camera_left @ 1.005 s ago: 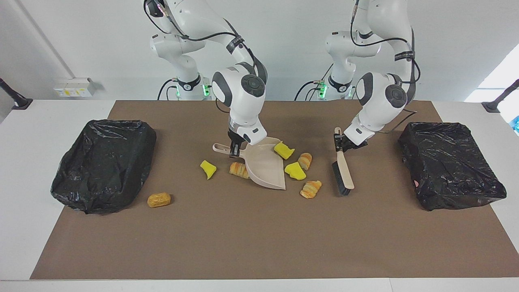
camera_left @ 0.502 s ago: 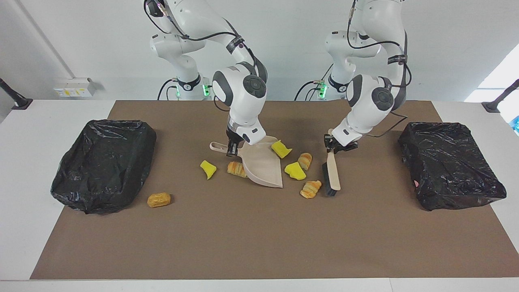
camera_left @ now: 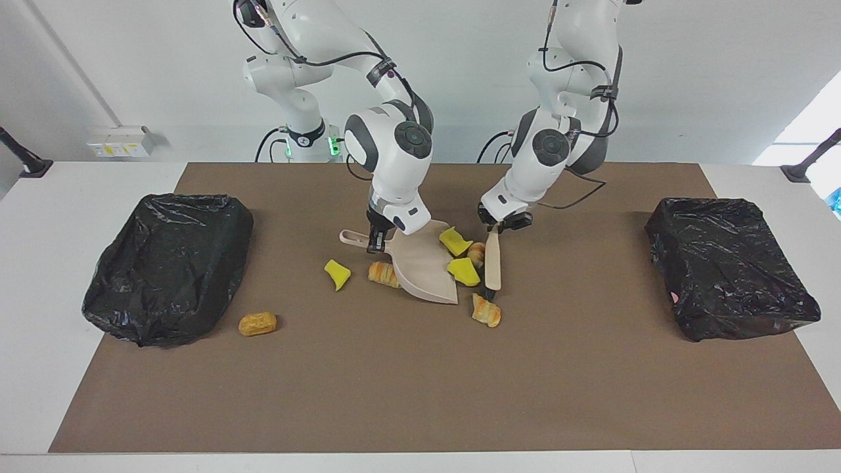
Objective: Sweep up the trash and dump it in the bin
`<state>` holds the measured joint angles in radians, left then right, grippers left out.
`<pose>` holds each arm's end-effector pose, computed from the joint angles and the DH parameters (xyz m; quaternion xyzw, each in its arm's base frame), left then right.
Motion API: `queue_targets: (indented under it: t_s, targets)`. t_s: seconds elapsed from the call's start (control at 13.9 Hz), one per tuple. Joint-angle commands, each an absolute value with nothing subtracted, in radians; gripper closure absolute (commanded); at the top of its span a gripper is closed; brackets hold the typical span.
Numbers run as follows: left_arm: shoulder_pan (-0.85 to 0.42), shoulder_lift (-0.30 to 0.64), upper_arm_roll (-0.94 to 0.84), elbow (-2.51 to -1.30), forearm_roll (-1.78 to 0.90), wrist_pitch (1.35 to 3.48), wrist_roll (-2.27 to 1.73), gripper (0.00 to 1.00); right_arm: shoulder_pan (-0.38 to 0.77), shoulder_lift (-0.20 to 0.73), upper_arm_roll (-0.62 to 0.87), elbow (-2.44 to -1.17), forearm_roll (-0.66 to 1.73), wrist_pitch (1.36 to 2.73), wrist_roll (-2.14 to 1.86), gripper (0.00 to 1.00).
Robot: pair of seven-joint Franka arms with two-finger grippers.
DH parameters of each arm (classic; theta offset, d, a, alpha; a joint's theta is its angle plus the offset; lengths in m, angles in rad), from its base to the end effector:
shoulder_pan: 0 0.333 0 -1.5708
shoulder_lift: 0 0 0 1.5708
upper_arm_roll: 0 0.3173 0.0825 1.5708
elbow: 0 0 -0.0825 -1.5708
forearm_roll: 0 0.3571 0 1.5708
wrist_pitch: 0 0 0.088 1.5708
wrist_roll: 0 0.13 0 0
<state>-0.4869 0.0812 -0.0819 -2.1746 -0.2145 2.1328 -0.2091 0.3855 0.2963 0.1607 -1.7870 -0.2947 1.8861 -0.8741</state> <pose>0.4217 -0.2853 0.3421 0.9872 -0.1161 -0.0908 0.0603 0.5180 0.2754 0.3688 0.7113 0.6876 -0.1115 0.0942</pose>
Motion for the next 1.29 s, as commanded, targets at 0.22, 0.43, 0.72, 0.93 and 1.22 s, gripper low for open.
queue_targets:
  t_s: [0.22, 0.43, 0.72, 0.93, 1.22]
  targets:
    - [-0.638, 0.049, -0.080, -2.140, -0.270, 2.086, -0.382, 1.00, 0.396, 0.304, 0.170, -1.790, -0.301, 1.884, -0.808, 1.00]
    - [-0.624, 0.000, -0.072, -2.100, -0.281, 1.999, -0.384, 1.00, 0.394, 0.305, 0.170, -1.789, -0.299, 1.888, -0.807, 1.00]
    - [-0.510, 0.011, -0.066, -2.060, -0.191, 1.982, -0.290, 1.00, 0.390, 0.307, 0.170, -1.778, -0.307, 1.882, -0.808, 1.00]
    - [-0.364, 0.090, -0.067, -1.975, -0.120, 1.977, -0.112, 1.00, 0.394, 0.307, 0.169, -1.775, -0.314, 1.865, -0.808, 1.00]
    - [-0.325, 0.222, -0.069, -1.905, -0.034, 2.014, -0.071, 1.00, 0.393, 0.307, 0.166, -1.755, -0.318, 1.815, -0.802, 1.00]
